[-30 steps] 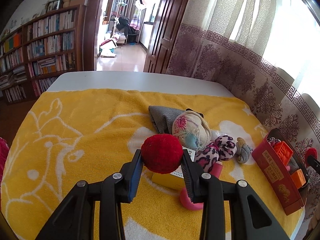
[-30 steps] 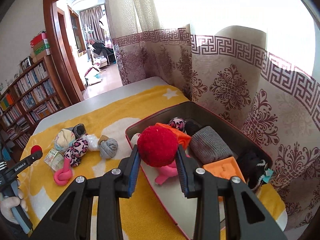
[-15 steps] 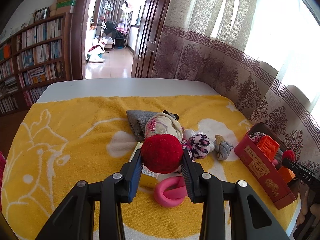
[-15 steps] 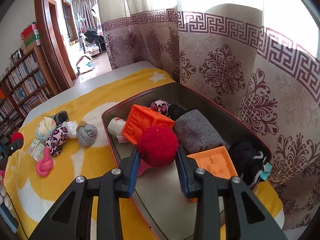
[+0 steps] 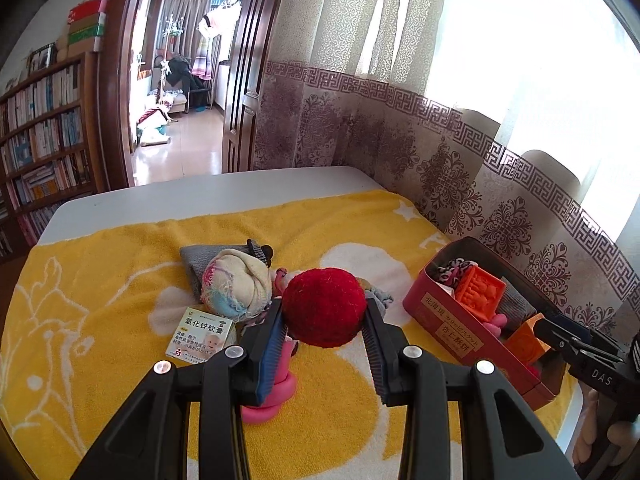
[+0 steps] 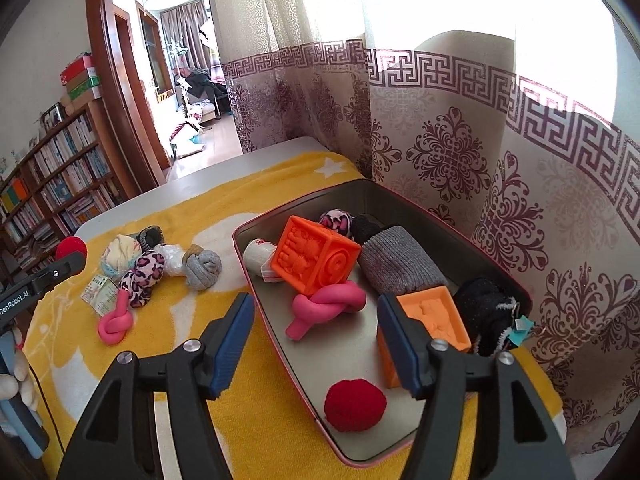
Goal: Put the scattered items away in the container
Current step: 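Lower the red pompom ball in the left gripper into the tin and open it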
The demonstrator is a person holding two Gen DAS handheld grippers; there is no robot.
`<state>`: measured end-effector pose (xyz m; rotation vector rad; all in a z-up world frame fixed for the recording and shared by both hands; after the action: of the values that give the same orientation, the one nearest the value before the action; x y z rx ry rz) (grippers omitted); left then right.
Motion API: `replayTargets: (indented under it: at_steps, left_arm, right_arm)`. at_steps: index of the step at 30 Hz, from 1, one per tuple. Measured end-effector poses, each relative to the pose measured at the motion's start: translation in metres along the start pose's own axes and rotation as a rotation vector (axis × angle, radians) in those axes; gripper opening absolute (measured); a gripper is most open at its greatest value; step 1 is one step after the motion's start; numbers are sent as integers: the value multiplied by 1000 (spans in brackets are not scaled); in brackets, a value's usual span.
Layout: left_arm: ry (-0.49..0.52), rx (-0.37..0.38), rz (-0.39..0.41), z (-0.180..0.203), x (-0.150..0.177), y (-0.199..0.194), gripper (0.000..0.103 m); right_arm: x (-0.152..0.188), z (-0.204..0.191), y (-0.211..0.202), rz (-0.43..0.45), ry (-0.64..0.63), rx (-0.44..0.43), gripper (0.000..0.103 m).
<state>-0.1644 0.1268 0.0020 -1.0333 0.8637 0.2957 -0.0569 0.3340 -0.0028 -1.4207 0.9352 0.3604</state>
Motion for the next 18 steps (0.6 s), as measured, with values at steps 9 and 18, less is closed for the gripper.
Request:
replayTargets:
  at_steps: [9,18]
  left_arm:
    - [37,29,-24,37,1,15,39]
    - [78,57,-32,76,-6,26,39]
  right_arm:
    - [4,24,-6,25,101,-27,68]
    - [-6,53,-16,79,155,-29,68]
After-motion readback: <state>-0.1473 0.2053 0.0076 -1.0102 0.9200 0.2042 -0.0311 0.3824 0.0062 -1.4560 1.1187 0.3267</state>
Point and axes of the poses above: each gripper's, at about its wrist camera, not at the fingertips, and y roughly the way its jaws point, z to its right, x to its underside, the point moved 9 cm from there along y, roughly the way its jaws point, and after that the axes turned 1 degree about x, right-handed, at the moved point
